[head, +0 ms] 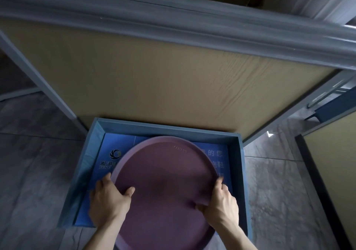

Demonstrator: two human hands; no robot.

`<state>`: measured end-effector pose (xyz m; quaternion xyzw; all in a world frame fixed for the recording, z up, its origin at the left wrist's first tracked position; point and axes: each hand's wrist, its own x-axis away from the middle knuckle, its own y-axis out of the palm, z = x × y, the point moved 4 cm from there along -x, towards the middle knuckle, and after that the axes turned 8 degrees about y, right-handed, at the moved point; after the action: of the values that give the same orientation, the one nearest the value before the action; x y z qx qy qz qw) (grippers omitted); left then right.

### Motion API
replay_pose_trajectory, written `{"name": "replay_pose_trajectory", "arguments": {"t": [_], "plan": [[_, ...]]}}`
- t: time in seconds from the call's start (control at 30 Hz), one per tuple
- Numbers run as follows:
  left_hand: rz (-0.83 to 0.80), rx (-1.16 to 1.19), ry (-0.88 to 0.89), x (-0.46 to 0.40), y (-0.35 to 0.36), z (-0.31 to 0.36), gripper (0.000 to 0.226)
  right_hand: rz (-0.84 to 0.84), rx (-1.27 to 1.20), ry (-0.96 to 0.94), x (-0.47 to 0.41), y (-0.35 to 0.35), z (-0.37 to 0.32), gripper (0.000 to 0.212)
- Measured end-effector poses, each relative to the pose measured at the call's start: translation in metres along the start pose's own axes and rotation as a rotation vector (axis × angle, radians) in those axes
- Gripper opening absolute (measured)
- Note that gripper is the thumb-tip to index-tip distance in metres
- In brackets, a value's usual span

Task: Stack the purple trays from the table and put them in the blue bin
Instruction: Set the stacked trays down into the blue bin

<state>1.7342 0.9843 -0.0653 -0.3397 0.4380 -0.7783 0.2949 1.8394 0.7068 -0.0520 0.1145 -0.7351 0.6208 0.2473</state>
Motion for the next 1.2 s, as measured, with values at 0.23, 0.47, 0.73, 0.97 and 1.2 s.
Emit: {"name": "replay_pose_trajectory", "arguments": {"t": [0.23, 0.47, 0.73, 0.97, 1.2], "plan": [[-0.021, 0.089, -0.036, -0.003, 0.007, -0.007, 0.091, 0.022, 0.012, -0.012, -0.001, 0.004, -0.002, 0.131], [-0.129, 0.182, -0.088, -0.006, 0.023, -0.019, 0.097, 0.007, -0.024, -0.022, -0.001, 0.006, 0.0, 0.129], [-0.207, 0.132, -0.11, -0.011, 0.022, -0.014, 0.096, -0.028, -0.098, -0.029, 0.0, 0.01, 0.004, 0.126], [-0.264, -0.021, -0.049, -0.004, 0.021, -0.007, 0.157, -0.068, -0.091, -0.075, 0.008, 0.012, 0.007, 0.153], [-0.244, -0.053, -0.042, -0.001, 0.018, -0.001, 0.161, -0.063, -0.016, -0.07, 0.007, 0.01, 0.002, 0.158]]}}
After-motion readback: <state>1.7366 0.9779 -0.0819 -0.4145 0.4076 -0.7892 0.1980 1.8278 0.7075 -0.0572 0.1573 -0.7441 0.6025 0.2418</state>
